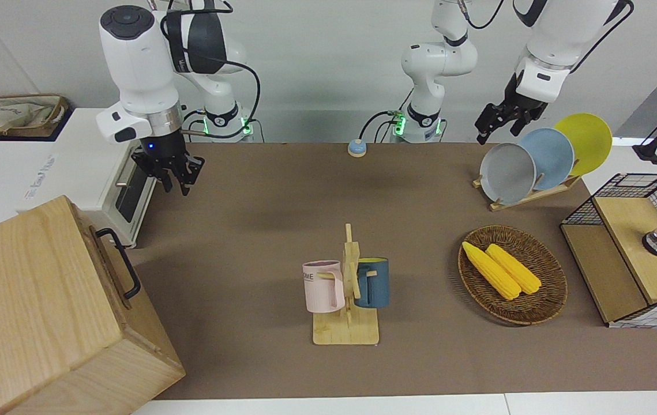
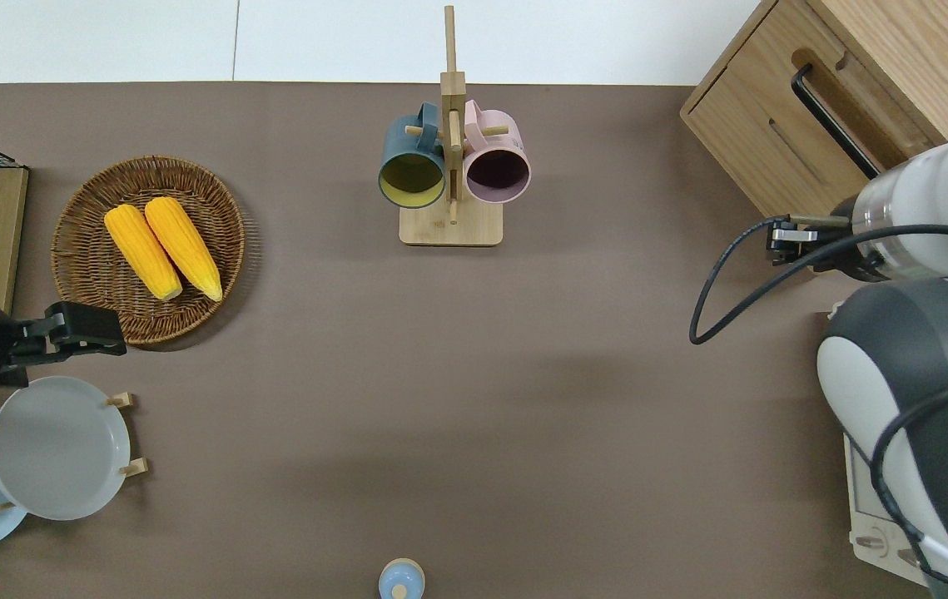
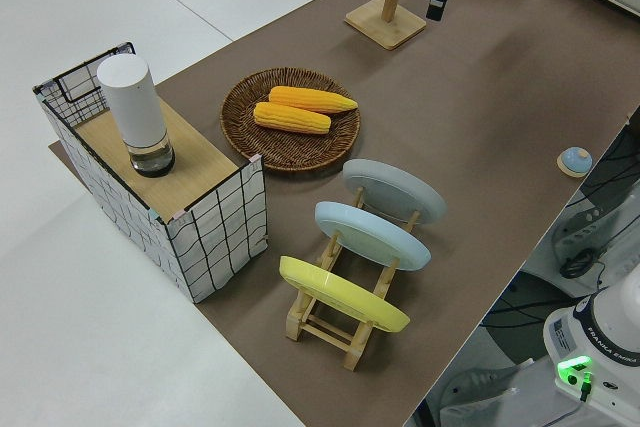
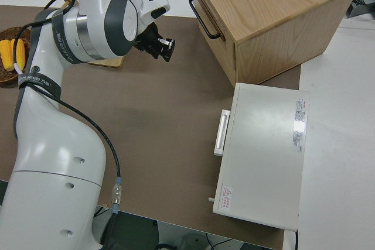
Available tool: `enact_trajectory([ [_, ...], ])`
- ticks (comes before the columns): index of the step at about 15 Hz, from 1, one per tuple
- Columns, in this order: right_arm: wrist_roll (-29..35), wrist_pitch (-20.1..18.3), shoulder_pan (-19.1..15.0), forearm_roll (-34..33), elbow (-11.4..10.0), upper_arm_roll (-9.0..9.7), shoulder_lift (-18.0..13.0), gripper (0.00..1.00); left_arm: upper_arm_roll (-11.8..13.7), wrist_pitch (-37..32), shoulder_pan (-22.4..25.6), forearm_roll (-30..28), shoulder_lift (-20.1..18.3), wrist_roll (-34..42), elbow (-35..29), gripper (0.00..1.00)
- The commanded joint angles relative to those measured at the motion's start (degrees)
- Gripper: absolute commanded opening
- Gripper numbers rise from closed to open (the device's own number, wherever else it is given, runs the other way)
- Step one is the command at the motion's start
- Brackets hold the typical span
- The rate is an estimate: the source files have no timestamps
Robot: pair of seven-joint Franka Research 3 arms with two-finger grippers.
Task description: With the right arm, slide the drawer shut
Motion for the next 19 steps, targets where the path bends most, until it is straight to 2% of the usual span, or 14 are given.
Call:
enact_trajectory([
  [1,-10.2,-4.1,-0.1,1.8,-2.1,0.44,-4.2,0.983,0.2,-0.9,-0.1,-0.1,-0.5,0.5,0.2,0.99],
  [3,-14.0,-6.9,-0.1,3.4,-2.1,-0.35,-5.4,0.983,0.2,-0.9,-0.1,-0.1,-0.5,0.5,0.2,0.99],
  [9,-13.8,-10.8,-0.2,7.0,-1.9,-0.88,-7.3,0.983,0.2,-1.0,-0.1,-0.1,-0.5,0.5,0.2,0.99],
  [12,-14.2,-10.8,-0.1,6.3,-1.7,-0.88,-7.3,0.983,0.2,-1.0,-0.1,-0.1,-0.5,0.5,0.2,0.99],
  [14,-14.2,-10.6,-0.1,6.0,-0.8,-0.79,-7.0,0.983,0.2,-0.9,-0.1,-0.1,-0.5,0.5,0.2,0.99],
  [19,-13.7,-11.2,0.0,6.0,-0.8,-0.88,-7.1,0.983,0.2,-0.9,-0.1,-0.1,-0.5,0.5,0.2,0.99],
])
